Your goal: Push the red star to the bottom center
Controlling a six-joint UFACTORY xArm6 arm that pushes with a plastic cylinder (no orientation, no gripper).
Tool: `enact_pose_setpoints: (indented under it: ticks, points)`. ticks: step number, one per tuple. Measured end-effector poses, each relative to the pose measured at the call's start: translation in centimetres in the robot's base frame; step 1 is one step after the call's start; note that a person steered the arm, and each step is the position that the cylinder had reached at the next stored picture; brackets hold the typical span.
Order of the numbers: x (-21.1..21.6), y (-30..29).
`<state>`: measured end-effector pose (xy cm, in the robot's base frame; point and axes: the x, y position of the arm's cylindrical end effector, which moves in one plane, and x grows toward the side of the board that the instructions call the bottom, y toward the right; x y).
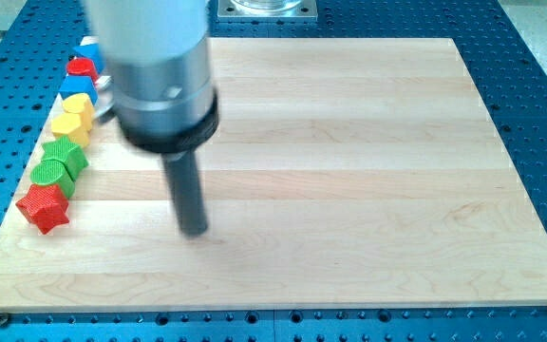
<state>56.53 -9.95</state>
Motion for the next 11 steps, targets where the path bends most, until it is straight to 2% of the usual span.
enact_pose_setpoints:
  ticks: [1,2,3,5,6,7,8,9,10,11]
  points:
    - [5.2,-5.0]
    - [4.9,-19.5]
    - [3.3,-20.5]
    - [-3.6,-18.5]
    - [-5.2,-17.7]
    - [-3.9,-9.7]
    - [-0.2,0.1]
    - [0.7,-0.4]
    - [4.6,-0.6]
    - [4.3,4.0]
